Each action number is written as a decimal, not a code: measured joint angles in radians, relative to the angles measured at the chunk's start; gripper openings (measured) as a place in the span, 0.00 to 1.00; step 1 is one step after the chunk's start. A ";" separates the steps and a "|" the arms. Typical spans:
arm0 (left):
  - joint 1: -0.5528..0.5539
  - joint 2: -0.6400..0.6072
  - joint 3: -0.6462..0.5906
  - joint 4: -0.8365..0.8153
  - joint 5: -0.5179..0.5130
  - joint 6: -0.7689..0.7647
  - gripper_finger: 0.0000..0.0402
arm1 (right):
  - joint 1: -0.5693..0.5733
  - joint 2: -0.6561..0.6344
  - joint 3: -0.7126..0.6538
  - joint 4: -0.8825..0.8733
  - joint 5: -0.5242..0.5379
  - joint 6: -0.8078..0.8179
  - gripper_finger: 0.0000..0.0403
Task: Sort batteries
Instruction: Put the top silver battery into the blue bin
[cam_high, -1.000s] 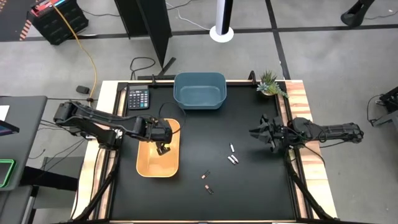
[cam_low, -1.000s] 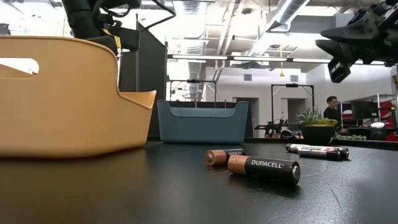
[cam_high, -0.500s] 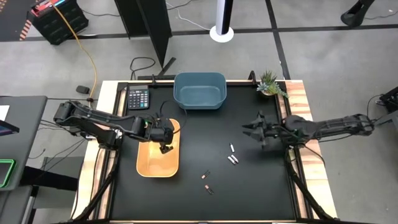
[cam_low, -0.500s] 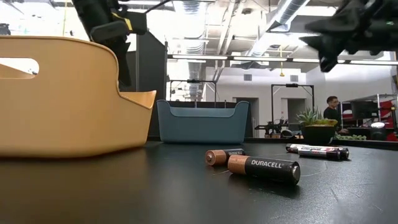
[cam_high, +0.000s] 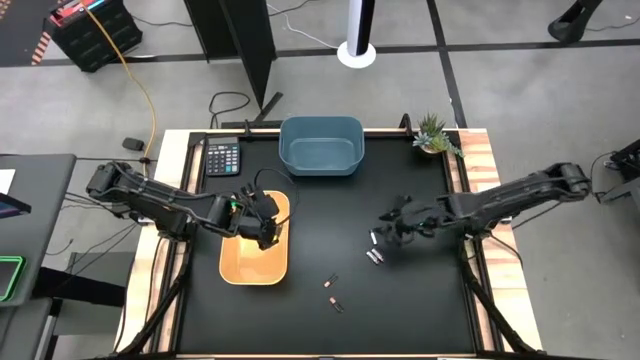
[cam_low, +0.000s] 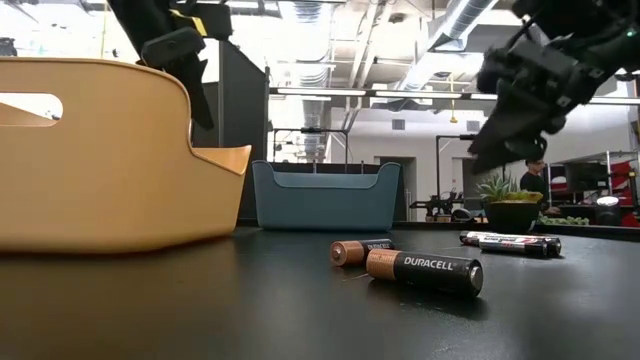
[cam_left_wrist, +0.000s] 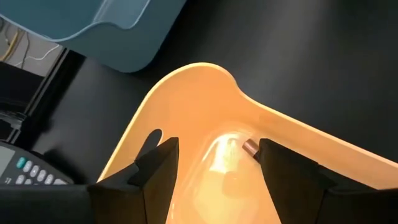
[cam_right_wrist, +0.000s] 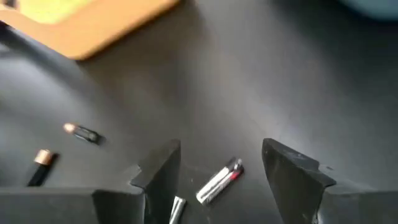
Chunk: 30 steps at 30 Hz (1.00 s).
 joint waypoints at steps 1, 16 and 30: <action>-0.003 0.000 0.000 0.000 -0.002 -0.003 0.55 | 0.009 0.040 0.013 -0.009 0.010 0.023 0.60; -0.022 0.000 0.000 -0.002 -0.009 -0.011 0.55 | 0.052 0.458 0.267 -0.219 0.141 0.179 0.59; -0.023 0.000 0.000 -0.004 -0.016 -0.005 0.55 | 0.065 0.590 0.292 -0.258 0.125 0.312 0.54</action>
